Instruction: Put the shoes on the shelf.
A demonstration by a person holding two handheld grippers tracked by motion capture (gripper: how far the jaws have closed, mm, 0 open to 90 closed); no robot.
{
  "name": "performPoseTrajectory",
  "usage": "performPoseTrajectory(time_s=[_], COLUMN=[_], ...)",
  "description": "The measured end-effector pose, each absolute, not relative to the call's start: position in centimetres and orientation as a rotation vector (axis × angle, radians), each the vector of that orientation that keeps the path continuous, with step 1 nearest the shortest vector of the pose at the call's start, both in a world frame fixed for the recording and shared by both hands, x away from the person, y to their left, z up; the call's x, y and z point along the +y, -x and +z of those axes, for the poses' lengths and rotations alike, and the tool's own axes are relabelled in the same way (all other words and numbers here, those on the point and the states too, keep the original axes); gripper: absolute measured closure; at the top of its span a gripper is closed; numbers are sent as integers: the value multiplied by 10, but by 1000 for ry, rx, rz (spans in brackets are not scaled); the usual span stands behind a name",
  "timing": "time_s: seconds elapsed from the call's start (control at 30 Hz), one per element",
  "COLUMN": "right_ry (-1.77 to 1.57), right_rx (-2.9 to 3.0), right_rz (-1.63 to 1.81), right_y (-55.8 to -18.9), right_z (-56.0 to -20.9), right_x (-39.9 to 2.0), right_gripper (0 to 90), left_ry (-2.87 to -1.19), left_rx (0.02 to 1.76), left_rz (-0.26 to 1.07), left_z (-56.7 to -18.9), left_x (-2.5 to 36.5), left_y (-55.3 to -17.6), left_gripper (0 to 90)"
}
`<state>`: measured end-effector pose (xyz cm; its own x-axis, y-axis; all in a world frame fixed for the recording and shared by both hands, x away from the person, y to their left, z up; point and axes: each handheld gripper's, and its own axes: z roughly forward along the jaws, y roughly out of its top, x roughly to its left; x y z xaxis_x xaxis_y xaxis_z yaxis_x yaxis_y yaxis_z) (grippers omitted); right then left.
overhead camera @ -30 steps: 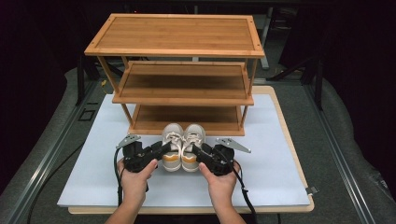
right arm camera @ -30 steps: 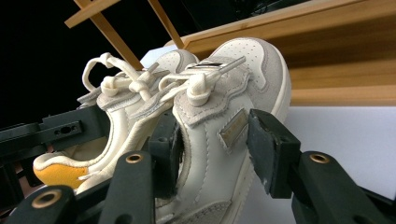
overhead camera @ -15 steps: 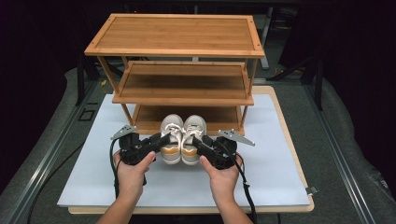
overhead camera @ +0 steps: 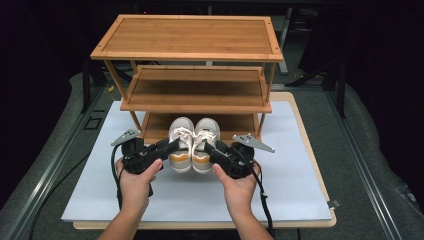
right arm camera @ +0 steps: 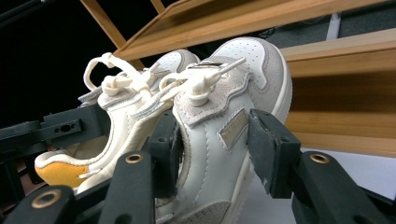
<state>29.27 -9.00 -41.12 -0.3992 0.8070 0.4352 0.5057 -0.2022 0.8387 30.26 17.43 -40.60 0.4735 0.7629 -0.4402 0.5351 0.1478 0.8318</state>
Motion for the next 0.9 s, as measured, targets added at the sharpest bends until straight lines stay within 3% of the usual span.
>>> performPoseTrajectory(time_s=[0.9], right_ry=[-1516], right_rx=[1800], right_rz=[1632], right_y=[-297], right_z=[-388], right_x=[-87], right_gripper=[552], left_ry=[-1514], left_rx=[1167], left_rz=[246], left_z=[-386], left_x=[178], left_y=[-305], left_gripper=[554])
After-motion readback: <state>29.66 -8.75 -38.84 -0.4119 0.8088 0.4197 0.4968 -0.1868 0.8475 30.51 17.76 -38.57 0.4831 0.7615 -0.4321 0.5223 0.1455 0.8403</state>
